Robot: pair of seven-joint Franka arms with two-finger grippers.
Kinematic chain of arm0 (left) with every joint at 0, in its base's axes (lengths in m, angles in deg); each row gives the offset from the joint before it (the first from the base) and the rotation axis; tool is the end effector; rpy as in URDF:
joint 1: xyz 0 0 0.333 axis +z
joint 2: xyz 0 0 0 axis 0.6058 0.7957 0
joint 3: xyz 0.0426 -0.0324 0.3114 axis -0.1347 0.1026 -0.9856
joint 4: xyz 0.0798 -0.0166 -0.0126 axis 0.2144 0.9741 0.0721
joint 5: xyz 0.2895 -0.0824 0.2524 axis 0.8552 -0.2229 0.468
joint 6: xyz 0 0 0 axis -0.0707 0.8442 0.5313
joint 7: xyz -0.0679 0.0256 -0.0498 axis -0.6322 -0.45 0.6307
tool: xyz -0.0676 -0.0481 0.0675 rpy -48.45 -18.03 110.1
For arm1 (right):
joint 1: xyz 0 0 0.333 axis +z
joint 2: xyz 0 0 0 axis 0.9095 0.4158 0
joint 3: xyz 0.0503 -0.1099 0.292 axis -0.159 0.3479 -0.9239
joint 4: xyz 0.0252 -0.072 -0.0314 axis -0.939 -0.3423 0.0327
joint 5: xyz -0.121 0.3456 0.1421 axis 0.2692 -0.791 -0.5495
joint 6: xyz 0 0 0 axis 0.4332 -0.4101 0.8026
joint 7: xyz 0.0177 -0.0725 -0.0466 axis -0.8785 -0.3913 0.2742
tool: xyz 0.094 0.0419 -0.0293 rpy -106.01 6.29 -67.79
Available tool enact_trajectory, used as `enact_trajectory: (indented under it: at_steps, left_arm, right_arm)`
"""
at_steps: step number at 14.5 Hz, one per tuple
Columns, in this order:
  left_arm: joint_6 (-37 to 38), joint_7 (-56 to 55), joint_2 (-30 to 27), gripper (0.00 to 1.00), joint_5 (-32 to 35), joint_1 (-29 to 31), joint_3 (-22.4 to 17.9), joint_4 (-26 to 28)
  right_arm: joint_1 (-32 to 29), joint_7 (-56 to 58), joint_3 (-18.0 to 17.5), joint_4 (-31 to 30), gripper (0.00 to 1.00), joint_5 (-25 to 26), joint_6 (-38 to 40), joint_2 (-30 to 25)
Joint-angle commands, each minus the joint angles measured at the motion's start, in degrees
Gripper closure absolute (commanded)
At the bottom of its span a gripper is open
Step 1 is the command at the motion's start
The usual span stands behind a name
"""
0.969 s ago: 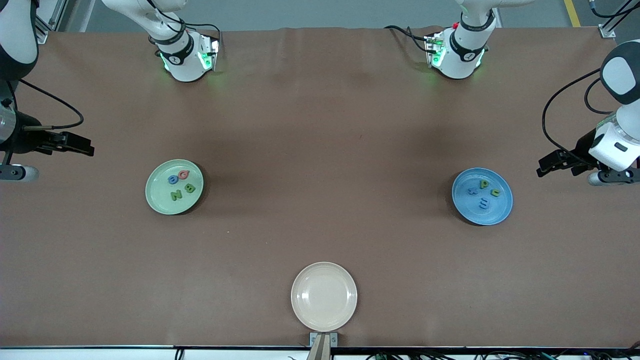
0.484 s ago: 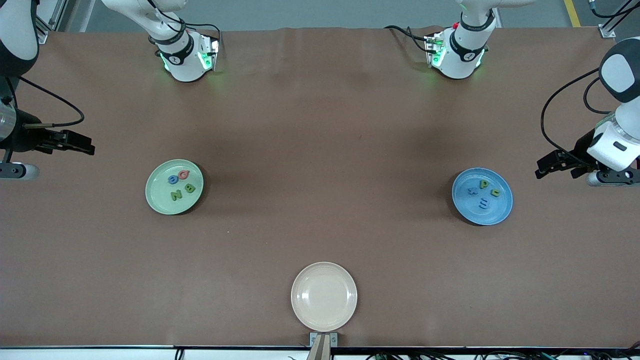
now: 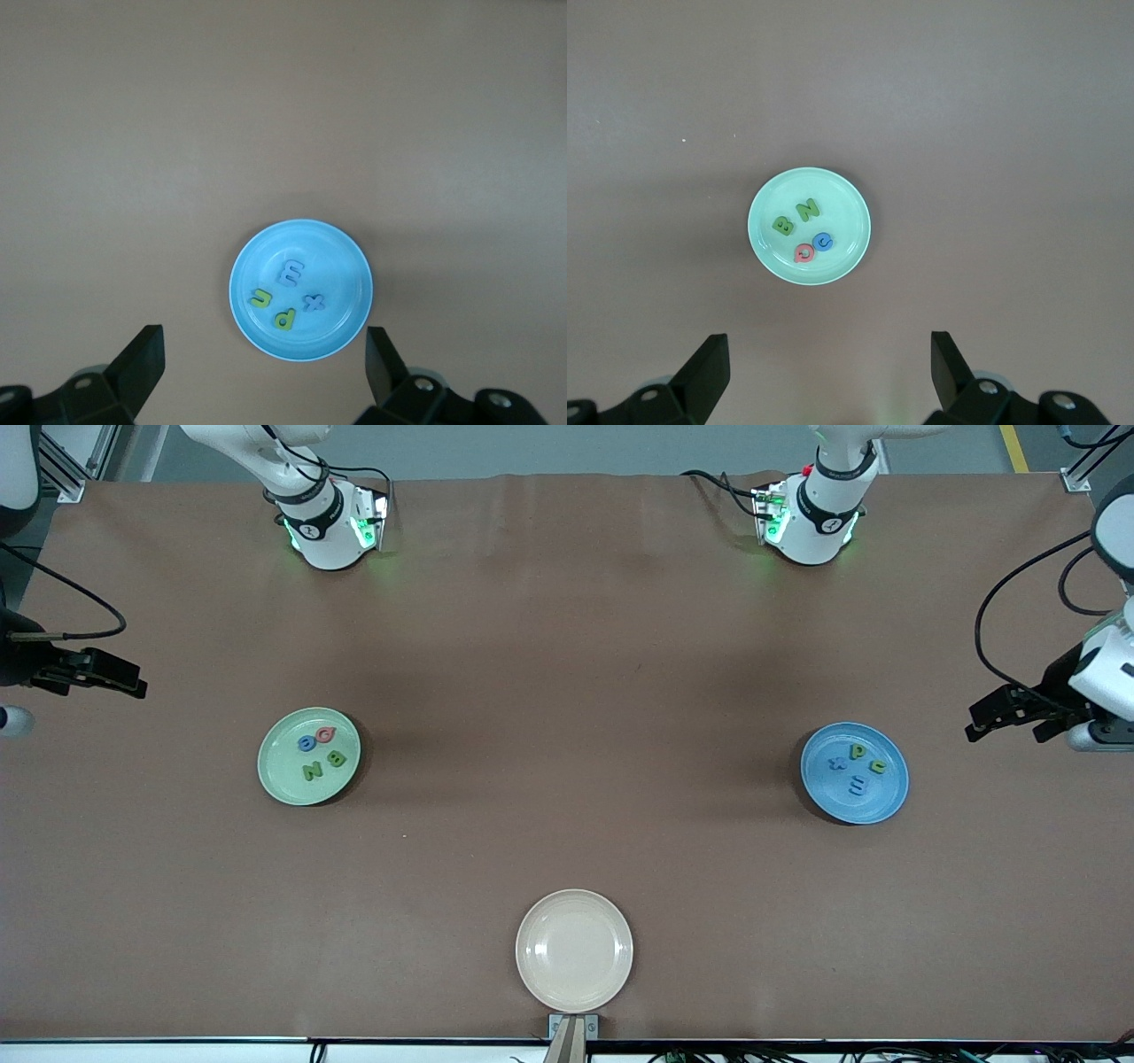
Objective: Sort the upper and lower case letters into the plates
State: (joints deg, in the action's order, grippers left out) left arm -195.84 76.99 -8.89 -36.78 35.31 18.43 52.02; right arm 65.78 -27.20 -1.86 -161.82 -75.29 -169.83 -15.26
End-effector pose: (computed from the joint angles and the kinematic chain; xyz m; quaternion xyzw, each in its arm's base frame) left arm 0.5798 0.0434 0.5276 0.9968 -0.0032 0.0742 0.0288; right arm 0.5818 -0.0269 0.6038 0.9984 -0.0266 -0.0499 0.0094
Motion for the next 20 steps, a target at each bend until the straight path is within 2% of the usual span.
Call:
enact_trajectory:
  at_steps: [1, 3, 5, 7, 11, 13, 15, 20]
  left_arm:
    - [7.0, -2.8, 0.5, 0.0, -0.9, 0.0, 1.0, -6.2]
    - [11.1, -5.7, 0.3, 0.0, -0.4, 0.0, 2.9, -8.6]
    - [11.8, -7.0, -0.2, 0.0, -0.1, 0.1, 4.1, -9.0]
    - [12.8, -7.1, -1.7, 0.0, 0.3, 0.3, 4.2, -10.4]
    - [20.0, -7.1, -2.2, 0.0, 0.3, 0.2, 4.2, -16.2]
    - [22.3, -8.1, -2.3, 0.0, 0.3, -0.1, 4.5, -16.6]
    - [22.7, -11.3, -2.3, 0.0, 0.4, 0.2, 6.1, -16.6]
    - [22.7, -10.3, -2.0, 0.0, 3.4, 0.2, 6.3, -18.1]
  right_arm:
    - [-1.3, -0.4, 0.1, 0.8, 0.0, -2.0, 0.6, 0.2]
    - [-1.4, -0.1, 0.0, 1.0, 0.0, -2.8, 1.2, 0.1]
    - [-1.1, 0.0, -0.2, 1.0, 0.0, -2.9, 5.2, -0.3]
    - [-0.9, 0.2, -0.3, 0.3, 0.0, -2.8, 5.5, -1.0]
    - [-1.1, 0.3, -0.1, -4.6, 0.0, -2.8, 4.5, -6.1]
    - [-1.0, 0.4, -0.1, -6.7, 0.0, -2.5, 4.1, -8.7]
    - [-1.0, 0.4, -0.1, -7.9, 0.0, -2.4, 4.1, -10.7]
    - [-1.0, 1.3, -0.1, -10.3, 0.0, -2.2, 4.7, -15.2]
